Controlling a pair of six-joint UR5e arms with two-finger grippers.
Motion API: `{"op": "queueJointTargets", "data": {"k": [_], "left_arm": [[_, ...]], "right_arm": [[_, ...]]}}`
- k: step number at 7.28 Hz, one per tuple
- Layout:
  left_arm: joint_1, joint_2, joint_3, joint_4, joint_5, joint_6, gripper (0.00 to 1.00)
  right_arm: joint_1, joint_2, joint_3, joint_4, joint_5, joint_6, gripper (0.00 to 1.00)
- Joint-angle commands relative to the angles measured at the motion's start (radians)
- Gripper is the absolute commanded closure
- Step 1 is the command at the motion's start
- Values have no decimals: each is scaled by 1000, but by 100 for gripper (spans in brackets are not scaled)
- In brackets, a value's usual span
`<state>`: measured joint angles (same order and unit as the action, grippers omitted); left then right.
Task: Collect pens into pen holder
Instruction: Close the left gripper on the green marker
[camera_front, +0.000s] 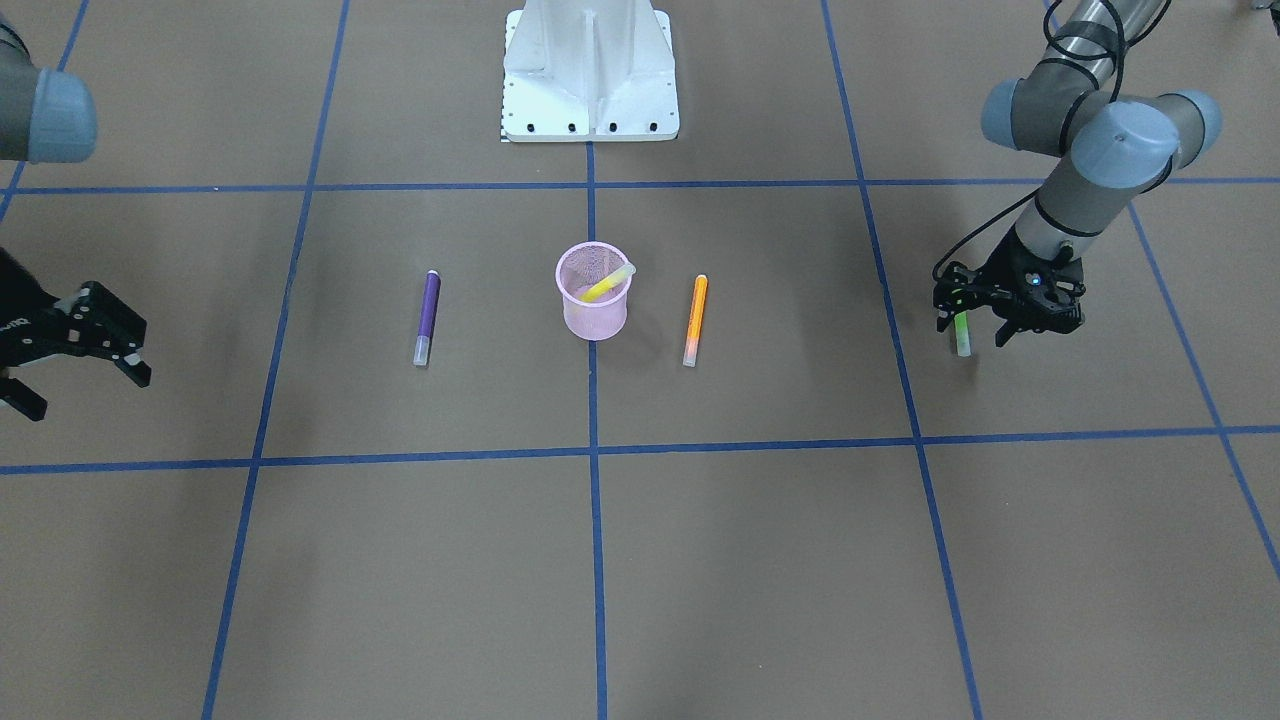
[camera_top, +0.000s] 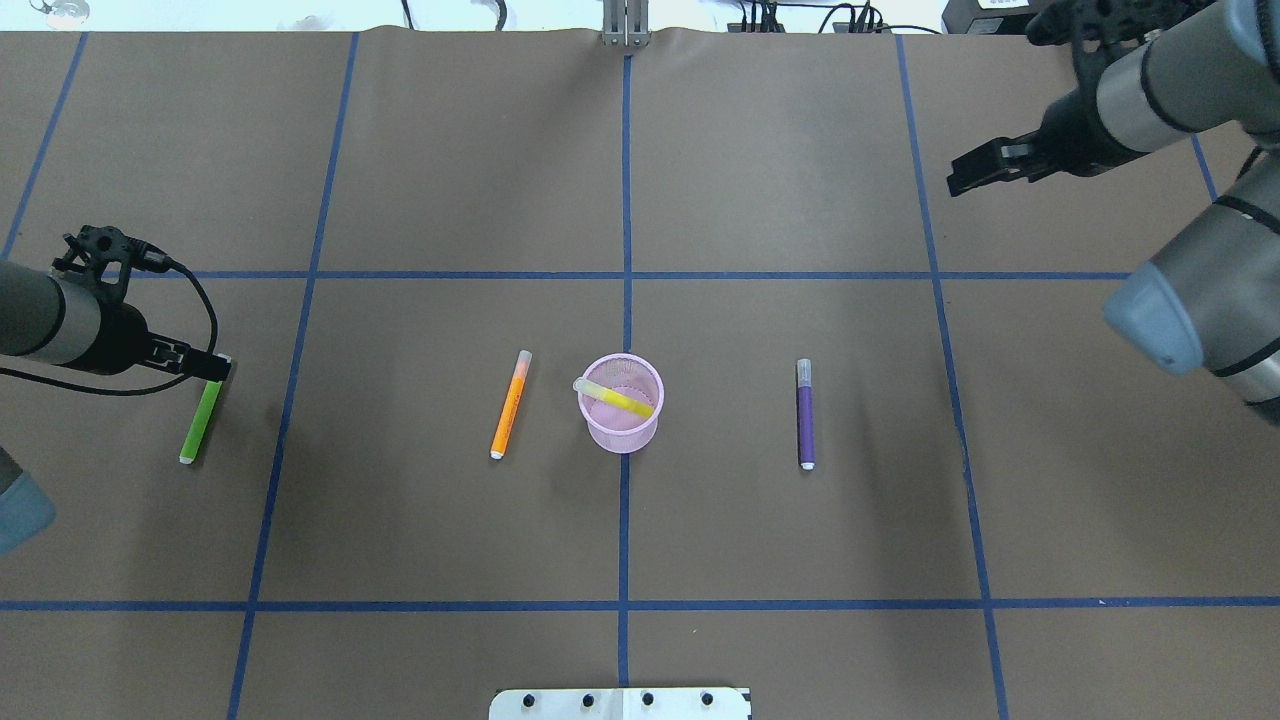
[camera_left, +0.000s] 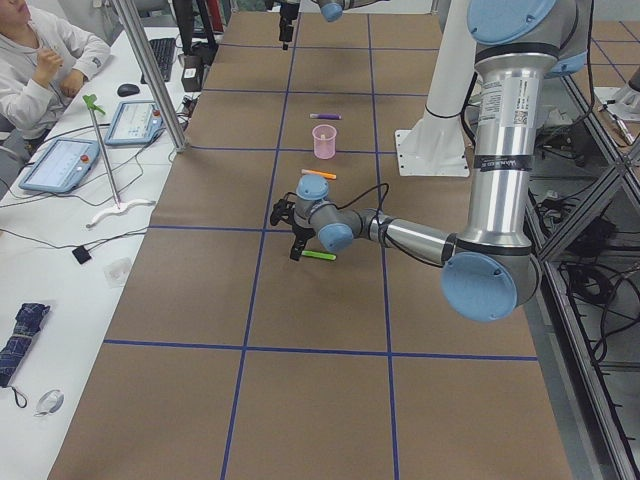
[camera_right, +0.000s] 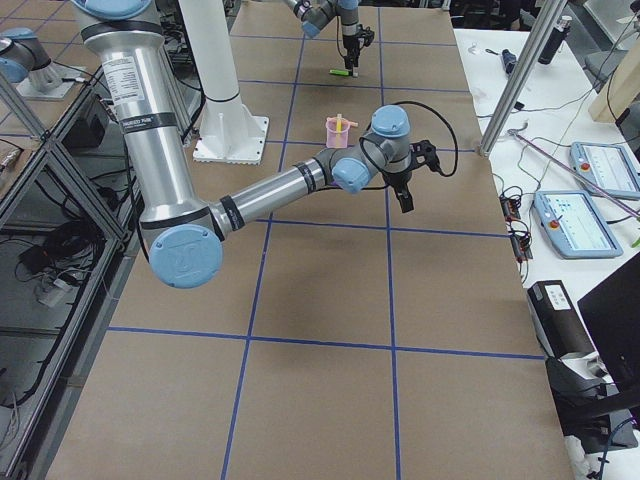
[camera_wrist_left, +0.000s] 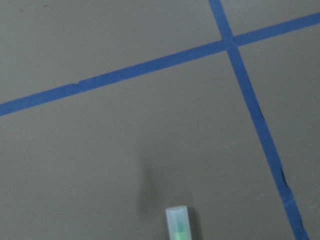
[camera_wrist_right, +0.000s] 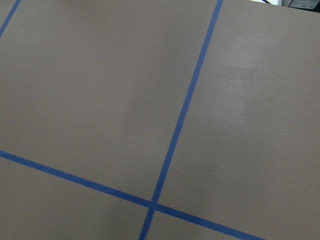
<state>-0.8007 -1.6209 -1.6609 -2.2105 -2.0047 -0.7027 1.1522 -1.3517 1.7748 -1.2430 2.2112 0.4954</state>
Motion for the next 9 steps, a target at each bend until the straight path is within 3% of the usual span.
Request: {"op": "queueJointTargets", "data": {"k": [1,9], "left_arm": [[2,-4,9,0,0,9,47],[5,7,12,0,-2,35,52]], "right_arm": [[27,-24,-1,0,19,-52,0],[26,-27,-1,5,16,-52,0]]}}
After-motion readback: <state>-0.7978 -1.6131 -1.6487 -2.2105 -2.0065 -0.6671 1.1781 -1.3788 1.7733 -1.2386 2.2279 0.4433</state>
